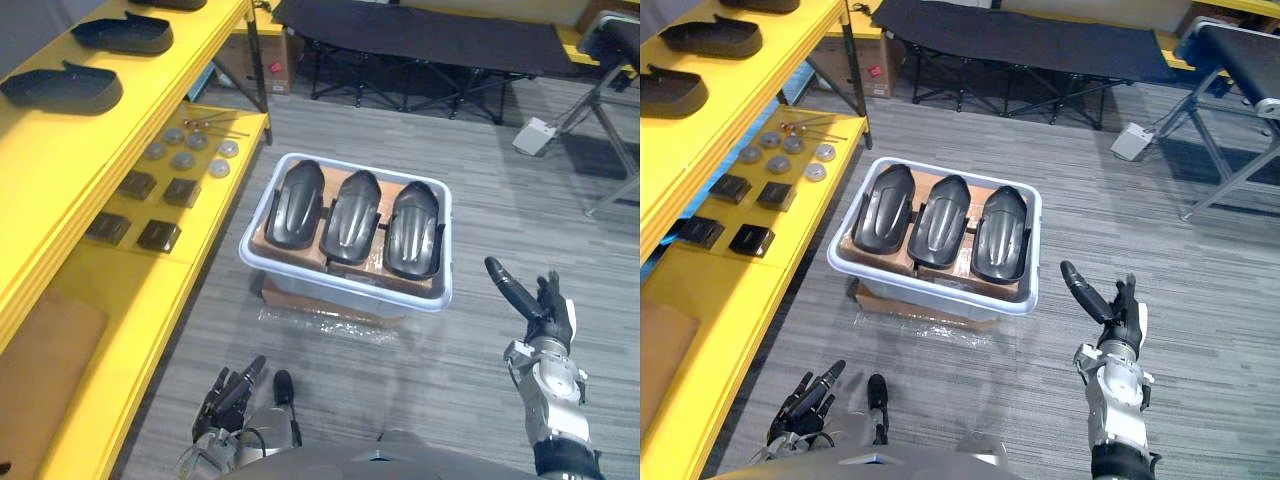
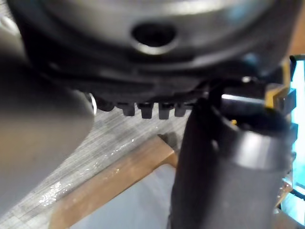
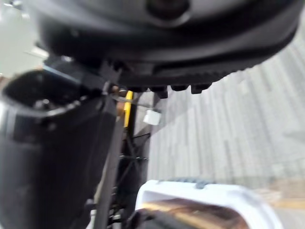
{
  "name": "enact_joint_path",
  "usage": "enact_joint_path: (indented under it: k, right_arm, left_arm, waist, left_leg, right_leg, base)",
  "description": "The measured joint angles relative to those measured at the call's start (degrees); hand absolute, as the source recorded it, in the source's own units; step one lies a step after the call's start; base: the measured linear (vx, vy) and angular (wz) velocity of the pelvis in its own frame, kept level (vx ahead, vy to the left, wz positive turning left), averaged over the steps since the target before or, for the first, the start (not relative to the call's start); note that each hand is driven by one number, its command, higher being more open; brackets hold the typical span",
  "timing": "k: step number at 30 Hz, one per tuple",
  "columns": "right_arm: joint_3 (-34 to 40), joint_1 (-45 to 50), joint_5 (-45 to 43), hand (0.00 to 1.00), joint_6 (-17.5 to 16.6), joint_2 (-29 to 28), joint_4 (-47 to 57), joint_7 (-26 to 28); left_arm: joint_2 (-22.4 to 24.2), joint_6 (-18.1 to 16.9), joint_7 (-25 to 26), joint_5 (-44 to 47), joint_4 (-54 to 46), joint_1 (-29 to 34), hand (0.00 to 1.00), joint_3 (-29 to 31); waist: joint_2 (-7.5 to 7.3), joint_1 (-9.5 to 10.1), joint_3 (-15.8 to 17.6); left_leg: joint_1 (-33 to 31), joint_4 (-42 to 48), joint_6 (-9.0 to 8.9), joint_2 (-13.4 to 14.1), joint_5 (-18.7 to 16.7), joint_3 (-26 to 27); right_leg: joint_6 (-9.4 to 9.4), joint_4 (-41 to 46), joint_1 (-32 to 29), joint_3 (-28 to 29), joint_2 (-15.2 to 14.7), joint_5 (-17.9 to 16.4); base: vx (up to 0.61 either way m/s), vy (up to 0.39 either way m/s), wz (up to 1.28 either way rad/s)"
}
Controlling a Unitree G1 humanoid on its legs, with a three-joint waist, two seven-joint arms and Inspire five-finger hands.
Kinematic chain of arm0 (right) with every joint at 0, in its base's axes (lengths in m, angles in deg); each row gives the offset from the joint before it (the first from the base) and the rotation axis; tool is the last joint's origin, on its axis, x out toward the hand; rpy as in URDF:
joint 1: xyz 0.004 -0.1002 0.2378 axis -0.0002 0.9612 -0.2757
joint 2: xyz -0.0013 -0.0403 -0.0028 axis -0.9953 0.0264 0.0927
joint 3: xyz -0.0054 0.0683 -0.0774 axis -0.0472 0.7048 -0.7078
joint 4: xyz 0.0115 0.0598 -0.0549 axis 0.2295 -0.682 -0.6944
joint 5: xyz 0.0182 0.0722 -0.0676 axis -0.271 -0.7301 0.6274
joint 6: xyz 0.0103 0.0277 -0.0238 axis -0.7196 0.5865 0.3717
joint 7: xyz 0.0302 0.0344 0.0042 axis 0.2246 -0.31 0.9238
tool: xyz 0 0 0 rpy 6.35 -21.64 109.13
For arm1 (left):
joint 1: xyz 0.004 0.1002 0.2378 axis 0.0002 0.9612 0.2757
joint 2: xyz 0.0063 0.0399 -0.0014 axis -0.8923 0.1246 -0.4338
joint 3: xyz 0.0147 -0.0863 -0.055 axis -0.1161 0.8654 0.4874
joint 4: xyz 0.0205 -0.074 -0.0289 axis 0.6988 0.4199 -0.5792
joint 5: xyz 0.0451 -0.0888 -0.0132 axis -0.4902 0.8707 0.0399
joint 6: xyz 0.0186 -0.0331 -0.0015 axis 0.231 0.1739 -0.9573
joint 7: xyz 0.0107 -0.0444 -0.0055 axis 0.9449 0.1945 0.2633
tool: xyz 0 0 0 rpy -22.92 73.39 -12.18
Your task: Walk over and take three plastic housings, then place them on the shelf
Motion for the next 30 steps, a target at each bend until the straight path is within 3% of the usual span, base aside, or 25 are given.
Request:
enact_joint_path:
  k: [5, 9, 11, 13, 14, 16, 17, 20, 22, 23, 24, 28, 30]
  right_arm:
    - [0.54, -5.29, -0.92, 1.00, 1.62, 5.10, -9.19, -1.37]
    - [1.91, -6.07, -0.87, 1.00, 1.40, 5.23, -9.35, -1.66]
    - [2.30, -5.55, -0.87, 1.00, 1.40, 4.68, -8.39, -1.83]
    - [2.72, -4.68, -0.70, 1.00, 1.33, 3.96, -7.27, -1.81]
    - [2.83, -4.64, -0.24, 1.00, 1.29, 3.37, -7.03, -1.79]
    - [3.37, -2.94, -0.05, 1.00, 1.25, 1.76, -6.80, -1.81]
    - [3.40, -0.95, 0.21, 1.00, 0.64, 0.11, -6.63, -1.59]
    - [3.71, 0.11, 0.87, 1.00, 0.00, -1.71, -6.64, -1.04]
    - [3.72, 0.78, 2.36, 1.00, -0.63, -2.11, -6.63, -0.64]
    - [3.72, 0.83, 2.40, 1.00, -0.65, -2.15, -6.62, -0.55]
    - [4.05, 0.63, 2.48, 1.00, -0.65, -2.03, -6.60, -0.57]
    - [5.26, -2.31, 2.32, 1.00, 0.52, -0.43, -6.51, -2.09]
    - [5.35, -3.48, 2.20, 1.00, 1.66, -0.14, -6.48, -3.58]
  left_arm:
    - [0.07, 0.03, -1.85, -1.52, 0.21, -0.34, 1.00, -0.29]
    - [0.06, -0.09, -2.18, -1.66, 0.25, 0.27, 1.00, -0.49]
    - [-0.70, 0.36, -3.25, -3.39, -0.51, 0.30, 1.00, -0.28]
    - [-1.79, 0.78, -3.31, -4.55, -1.87, 0.57, 1.00, -0.59]
    - [-1.90, 0.80, -3.29, -6.27, -2.49, 0.59, 1.00, -0.76]
    - [-2.34, 0.75, -3.49, -6.35, -3.04, 0.56, 1.00, -1.56]
    - [-2.16, 0.74, -3.04, -6.32, -2.96, -0.25, 1.00, -1.52]
    - [-2.23, 0.59, -1.67, -5.96, -2.57, -1.54, 1.00, -0.64]
    - [-1.92, 0.26, -1.21, -5.79, -2.56, -1.39, 1.00, -0.27]
    - [-1.96, -0.43, -0.76, -5.78, -2.59, -1.31, 1.00, -0.05]
    - [-2.15, -0.60, 0.01, -5.80, -2.53, -1.37, 1.00, 0.04]
    - [-0.08, -0.45, 0.79, -5.66, -1.93, -2.59, 1.00, -0.51]
    - [0.32, -0.32, 0.94, -5.52, -1.85, -2.86, 1.00, -0.57]
  waist:
    - [3.22, 1.45, 2.84]
    - [2.00, 2.42, 4.11]
    - [-0.44, 2.35, 5.38]
    - [-1.35, 2.10, 5.92]
    - [-0.75, 0.90, 5.78]
    - [0.38, 0.81, 5.36]
    - [0.38, 1.16, 5.22]
    - [0.21, 1.23, 5.06]
    - [-0.31, 1.34, 4.63]
    - [-1.34, 1.75, 4.01]
    - [-2.12, 2.31, 3.07]
    - [0.99, 2.43, 2.93]
    - [1.15, 2.47, 2.99]
  left_leg:
    - [-6.22, 3.13, -0.14, 1.76, 0.45, -4.76]
    - [-6.76, 3.47, -0.12, 0.83, 0.43, -5.81]
    - [-6.98, 6.51, 0.61, -1.58, -1.95, -5.94]
    - [-7.19, 10.54, 0.97, -2.38, -4.52, -5.88]
    - [-7.58, 14.46, 1.77, -2.25, -6.72, -7.25]
    - [-6.60, 17.05, 1.88, -0.55, -9.09, -8.19]
    - [-6.05, 18.81, 1.97, 0.58, -11.42, -9.46]
    - [-4.46, 18.37, 1.33, 1.59, -12.35, -10.43]
    - [-3.81, 18.72, 0.66, 1.56, -13.05, -10.29]
    - [-4.29, 19.38, 0.03, 1.15, -13.56, -9.57]
    - [-5.61, 21.09, -0.62, 0.87, -14.58, -9.06]
    - [-8.88, 22.98, -2.55, 3.97, -14.03, -9.95]
    - [-8.76, 20.95, -3.16, 4.47, -12.65, -9.89]
  right_leg:
    - [-0.58, 1.23, -2.76, -3.62, 2.53, -0.17]
    - [-0.36, 1.82, -2.59, -4.63, 1.89, -0.85]
    - [0.71, 5.86, -2.59, -5.02, -1.56, -3.62]
    - [1.17, 11.23, -2.60, -3.38, -3.41, -4.05]
    - [-0.56, 19.86, -5.47, 1.15, -3.45, -1.59]
    - [-2.04, 26.90, -8.04, 5.52, -2.58, 2.15]
    - [-2.70, 26.44, -8.27, 7.86, -1.08, -1.21]
    - [-3.03, 21.35, -9.83, 8.53, 0.91, -2.58]
    - [-2.40, 15.46, -9.83, 8.20, 1.64, -0.61]
    - [-2.59, 11.52, -9.86, 7.51, 1.68, 4.02]
    - [-2.56, 8.99, -9.50, 5.83, 1.42, 3.71]
    - [-3.27, 5.92, -10.35, 3.89, 4.45, 3.95]
    - [-3.76, 5.07, -10.90, 3.77, 5.07, 4.30]
  base:
    - [-0.16, -0.033, 0.45]
    - [0.01, -0.003, 0.20]
    - [0.11, 0.053, 0.22]
    - [0.14, 0.051, 0.13]
    - [0.18, 0.084, 0.25]
    - [0.16, 0.069, 0.25]
    - [0.18, 0.019, 0.21]
    - [0.13, -0.013, 0.18]
    - [0.08, -0.092, 0.11]
    - [0.07, -0.199, 0.02]
    - [0.08, -0.227, -0.07]
    - [0.06, -0.180, 0.02]
    - [0.05, -0.116, 0.00]
